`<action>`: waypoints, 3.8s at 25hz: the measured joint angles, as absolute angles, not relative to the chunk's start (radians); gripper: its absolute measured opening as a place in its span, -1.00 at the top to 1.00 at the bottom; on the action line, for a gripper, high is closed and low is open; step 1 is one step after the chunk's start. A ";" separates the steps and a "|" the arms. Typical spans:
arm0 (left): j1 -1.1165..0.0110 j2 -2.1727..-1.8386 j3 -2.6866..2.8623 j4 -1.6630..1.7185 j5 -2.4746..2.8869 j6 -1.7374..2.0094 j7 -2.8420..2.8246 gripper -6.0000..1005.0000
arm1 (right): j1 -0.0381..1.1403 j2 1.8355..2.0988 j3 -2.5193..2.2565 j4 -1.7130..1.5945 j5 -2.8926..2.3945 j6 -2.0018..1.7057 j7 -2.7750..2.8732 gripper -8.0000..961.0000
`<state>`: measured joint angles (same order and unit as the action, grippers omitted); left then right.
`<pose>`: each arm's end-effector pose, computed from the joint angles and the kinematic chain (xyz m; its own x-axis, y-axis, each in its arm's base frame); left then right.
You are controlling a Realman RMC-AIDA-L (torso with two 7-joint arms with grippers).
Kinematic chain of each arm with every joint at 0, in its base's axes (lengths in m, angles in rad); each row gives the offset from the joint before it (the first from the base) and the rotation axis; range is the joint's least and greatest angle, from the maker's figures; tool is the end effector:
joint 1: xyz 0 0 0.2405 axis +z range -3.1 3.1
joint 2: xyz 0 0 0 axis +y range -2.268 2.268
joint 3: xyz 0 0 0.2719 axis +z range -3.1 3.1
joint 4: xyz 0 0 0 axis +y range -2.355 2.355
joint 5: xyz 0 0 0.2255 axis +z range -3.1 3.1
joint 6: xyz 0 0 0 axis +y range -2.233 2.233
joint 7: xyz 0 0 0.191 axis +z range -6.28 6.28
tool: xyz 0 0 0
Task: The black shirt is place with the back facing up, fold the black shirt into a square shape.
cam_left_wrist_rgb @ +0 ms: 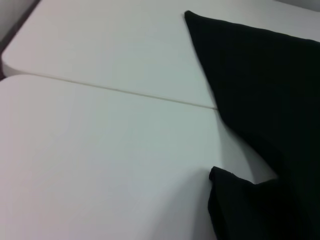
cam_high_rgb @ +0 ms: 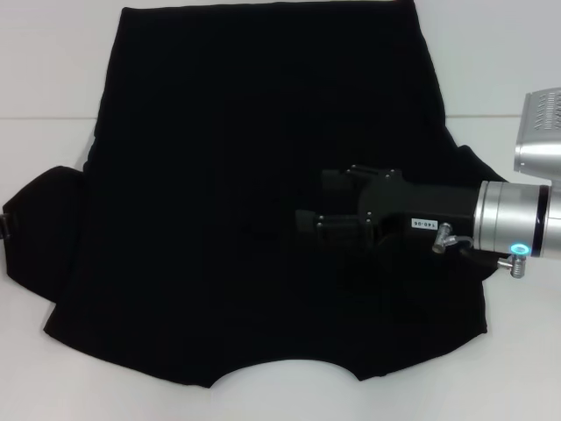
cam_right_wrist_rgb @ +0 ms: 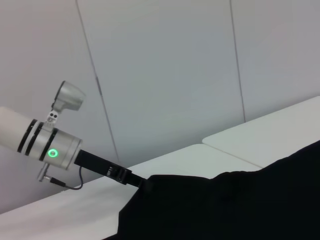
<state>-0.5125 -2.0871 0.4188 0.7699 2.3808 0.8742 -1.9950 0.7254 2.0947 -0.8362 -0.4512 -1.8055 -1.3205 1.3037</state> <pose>-0.4207 0.4201 0.0427 0.4019 0.6521 0.6429 0.8572 -0.0210 -0.5145 0.1980 0.4163 -0.0968 0.7914 -0.2693 -0.5488 -0.4139 -0.8967 -0.1569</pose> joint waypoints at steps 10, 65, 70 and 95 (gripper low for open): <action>-0.507 -2.084 0.395 0.782 2.382 0.874 -1.988 0.93 | 0.741 2.095 -0.834 -0.437 -1.805 -1.314 1.301 -0.90; -0.508 -2.085 0.370 0.850 2.373 0.945 -1.990 0.93 | 0.742 2.097 -0.838 -0.414 -1.793 -1.301 1.295 -0.90; -0.532 -2.088 0.371 0.851 2.340 1.006 -1.962 0.93 | 0.739 2.097 -0.838 -0.414 -1.793 -1.302 1.295 -0.90; -0.563 -2.107 0.500 0.763 2.166 1.234 -1.752 0.93 | 0.735 2.096 -0.836 -0.399 -1.793 -1.308 1.280 -0.90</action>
<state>-0.5633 -2.1073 0.5003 0.7627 2.1656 1.2335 -1.7524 0.7348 2.0957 -0.8356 -0.3994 -1.7932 -1.3083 1.2797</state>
